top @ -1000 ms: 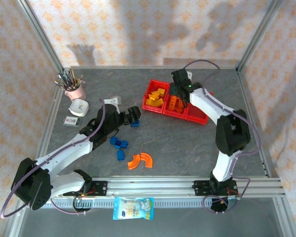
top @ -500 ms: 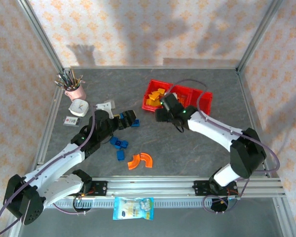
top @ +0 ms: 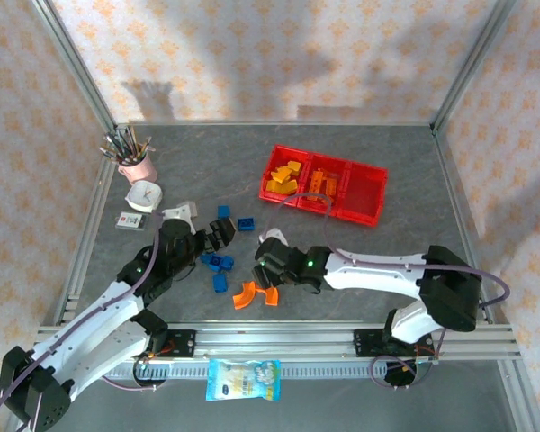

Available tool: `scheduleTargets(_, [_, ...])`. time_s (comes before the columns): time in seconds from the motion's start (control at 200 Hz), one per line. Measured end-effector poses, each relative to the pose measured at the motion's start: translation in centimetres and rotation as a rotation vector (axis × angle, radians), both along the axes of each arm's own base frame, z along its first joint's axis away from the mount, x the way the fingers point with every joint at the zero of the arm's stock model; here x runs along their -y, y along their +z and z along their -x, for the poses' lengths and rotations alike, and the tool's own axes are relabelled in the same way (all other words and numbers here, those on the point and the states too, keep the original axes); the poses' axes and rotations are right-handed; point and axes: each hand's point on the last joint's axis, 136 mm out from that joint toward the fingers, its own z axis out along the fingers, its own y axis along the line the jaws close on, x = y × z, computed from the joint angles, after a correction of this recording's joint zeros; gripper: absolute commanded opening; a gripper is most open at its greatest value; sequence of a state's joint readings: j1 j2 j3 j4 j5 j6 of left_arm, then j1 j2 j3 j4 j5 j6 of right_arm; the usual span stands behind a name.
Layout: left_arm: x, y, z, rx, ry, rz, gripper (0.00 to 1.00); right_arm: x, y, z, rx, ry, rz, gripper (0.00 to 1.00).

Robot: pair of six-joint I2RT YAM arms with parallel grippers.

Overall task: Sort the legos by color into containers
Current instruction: Pick up the lego from the bottom-center of the table.

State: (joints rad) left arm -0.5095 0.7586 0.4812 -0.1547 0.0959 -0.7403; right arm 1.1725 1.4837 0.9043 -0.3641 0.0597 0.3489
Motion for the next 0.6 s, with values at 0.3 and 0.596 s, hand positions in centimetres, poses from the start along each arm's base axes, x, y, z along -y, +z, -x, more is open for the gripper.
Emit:
scheduleTargets(0.3, [-1.3,-0.7,1.1,-0.020,0.054,0.013,0.99,-1.2,-3.1,3.6,-0.050,0.043,0.050,0.81])
scheduleTargets(0.596, [-1.9,-0.5,1.3,-0.014,0.072,0.009,0.99,-0.2,-5.6,4.4,-0.078,-0.007,0.097,0.77])
